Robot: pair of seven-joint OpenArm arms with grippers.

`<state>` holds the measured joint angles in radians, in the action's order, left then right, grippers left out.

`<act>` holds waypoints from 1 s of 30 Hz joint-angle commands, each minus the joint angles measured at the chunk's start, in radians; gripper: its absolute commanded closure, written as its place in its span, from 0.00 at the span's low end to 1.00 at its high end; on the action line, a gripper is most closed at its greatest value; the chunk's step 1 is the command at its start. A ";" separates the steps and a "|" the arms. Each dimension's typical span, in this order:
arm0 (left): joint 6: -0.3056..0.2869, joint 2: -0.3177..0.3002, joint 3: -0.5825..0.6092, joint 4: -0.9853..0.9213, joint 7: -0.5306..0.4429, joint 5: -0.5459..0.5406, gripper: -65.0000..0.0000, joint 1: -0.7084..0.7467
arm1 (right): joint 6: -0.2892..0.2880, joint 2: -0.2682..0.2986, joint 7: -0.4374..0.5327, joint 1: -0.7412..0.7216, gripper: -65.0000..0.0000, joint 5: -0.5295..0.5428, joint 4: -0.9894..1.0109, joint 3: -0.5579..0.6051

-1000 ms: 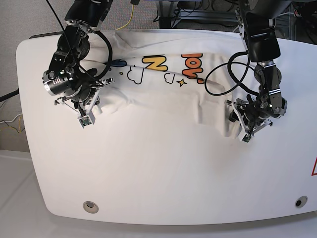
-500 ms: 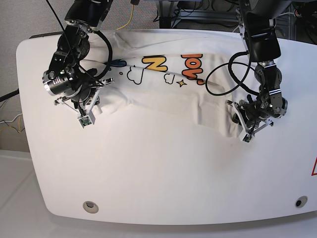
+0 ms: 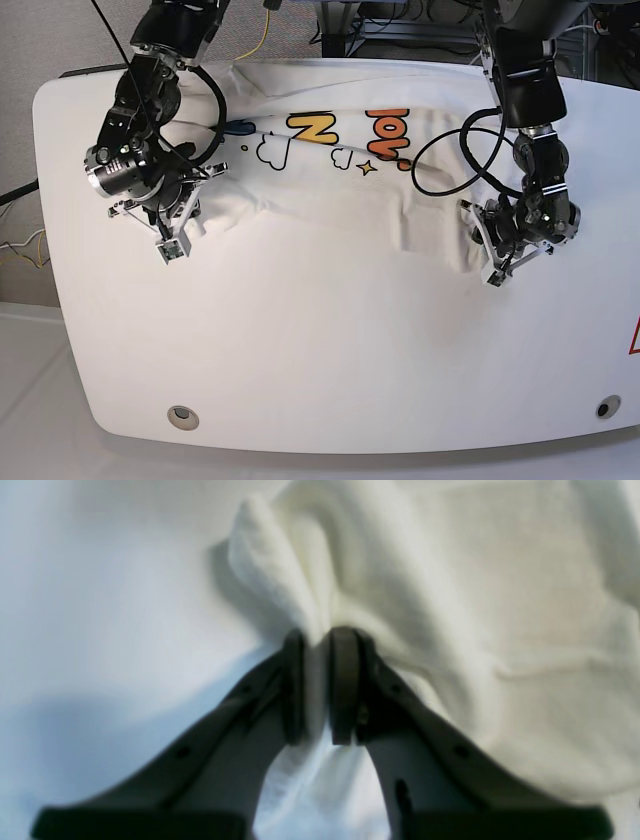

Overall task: Fold the T-shirt properly
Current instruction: 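Pull the gripped fabric with the left gripper inward, bunching the shirt, then release and reposition the left gripper along the shirt's side edge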

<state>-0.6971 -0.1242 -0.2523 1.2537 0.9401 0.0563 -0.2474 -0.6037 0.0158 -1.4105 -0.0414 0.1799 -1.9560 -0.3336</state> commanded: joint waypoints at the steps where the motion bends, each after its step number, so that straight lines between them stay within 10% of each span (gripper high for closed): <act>1: -0.001 -0.009 0.000 0.037 0.076 0.043 0.90 -0.007 | -0.005 0.003 0.014 -0.024 1.00 0.003 -0.019 0.000; 30: -0.001 -0.009 0.003 0.139 0.250 0.044 0.90 -0.111 | -0.012 -0.044 0.014 -0.030 1.00 0.005 -0.036 0.001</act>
<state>-0.6971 -0.1230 -0.2508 1.3746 1.1824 0.1043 -0.3305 -0.6106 -0.0280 -1.4109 -0.0612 0.1791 -1.9583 -0.3336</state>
